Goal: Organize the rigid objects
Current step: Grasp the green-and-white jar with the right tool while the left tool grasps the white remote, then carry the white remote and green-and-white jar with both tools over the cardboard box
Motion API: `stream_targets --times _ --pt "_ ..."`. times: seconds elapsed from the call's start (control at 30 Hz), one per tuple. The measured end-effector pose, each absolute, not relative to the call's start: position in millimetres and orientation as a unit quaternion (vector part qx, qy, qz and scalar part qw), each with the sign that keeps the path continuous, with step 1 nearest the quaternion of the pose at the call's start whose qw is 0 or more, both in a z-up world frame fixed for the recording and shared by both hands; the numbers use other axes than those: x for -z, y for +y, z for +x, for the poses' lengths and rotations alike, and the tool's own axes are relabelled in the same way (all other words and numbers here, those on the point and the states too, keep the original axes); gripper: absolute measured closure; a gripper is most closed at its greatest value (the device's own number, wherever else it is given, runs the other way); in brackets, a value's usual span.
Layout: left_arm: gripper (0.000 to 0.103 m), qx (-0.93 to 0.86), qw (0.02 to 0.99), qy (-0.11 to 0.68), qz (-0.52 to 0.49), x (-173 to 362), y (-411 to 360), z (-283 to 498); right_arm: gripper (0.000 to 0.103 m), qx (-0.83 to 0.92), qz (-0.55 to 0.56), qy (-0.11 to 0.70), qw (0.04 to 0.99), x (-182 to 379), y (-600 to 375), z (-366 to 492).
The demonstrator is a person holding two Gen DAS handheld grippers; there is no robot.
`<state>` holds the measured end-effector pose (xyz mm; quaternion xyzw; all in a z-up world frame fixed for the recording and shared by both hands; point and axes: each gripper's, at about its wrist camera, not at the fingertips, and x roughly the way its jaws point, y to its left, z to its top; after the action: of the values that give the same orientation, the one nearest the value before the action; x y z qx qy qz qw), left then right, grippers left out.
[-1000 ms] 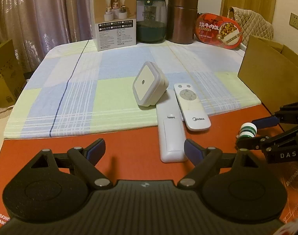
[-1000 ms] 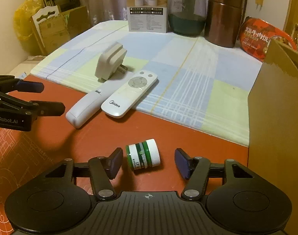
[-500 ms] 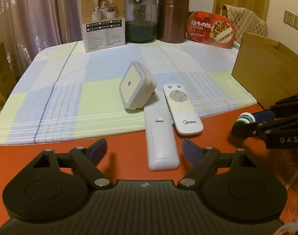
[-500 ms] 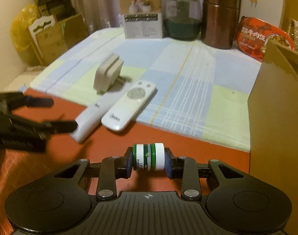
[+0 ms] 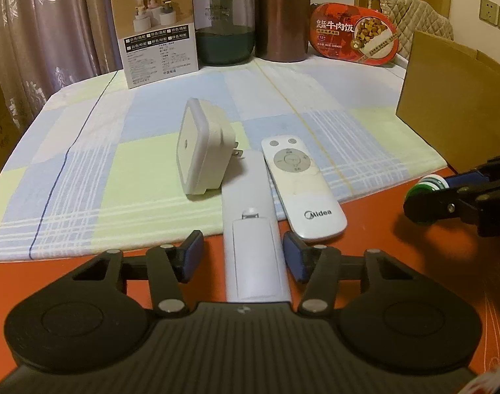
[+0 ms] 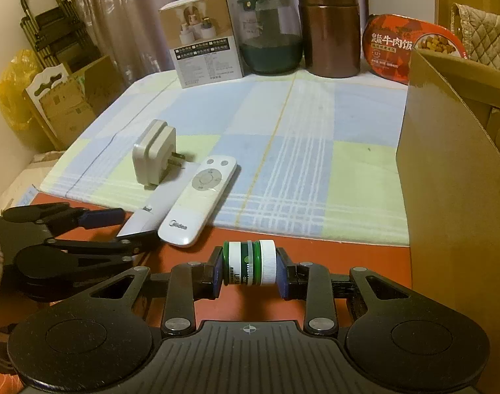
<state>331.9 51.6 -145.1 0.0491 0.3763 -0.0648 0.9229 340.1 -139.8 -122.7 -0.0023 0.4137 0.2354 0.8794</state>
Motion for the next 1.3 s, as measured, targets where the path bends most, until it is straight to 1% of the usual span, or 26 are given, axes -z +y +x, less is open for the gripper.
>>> stream_targets --times 0.2,0.27,0.7,1.3 --pt "0.063 0.063 0.926 0.368 0.053 146.4 46.6 336.8 0.074 -0.23 -0.001 0.409 0.883 122.4 -139.4 341.9" --pt "0.069 0.066 0.926 0.368 0.05 145.9 46.3 337.2 0.074 -0.229 0.001 0.408 0.884 122.5 -139.1 342.7" --pt "0.07 0.057 0.915 0.398 0.017 130.9 58.0 317.0 0.074 -0.219 0.014 0.402 0.889 115.4 -144.4 339.6" --pt "0.07 0.041 0.917 0.395 -0.041 104.5 63.9 260.0 0.074 -0.219 0.032 0.389 0.894 94.8 -149.2 303.6"
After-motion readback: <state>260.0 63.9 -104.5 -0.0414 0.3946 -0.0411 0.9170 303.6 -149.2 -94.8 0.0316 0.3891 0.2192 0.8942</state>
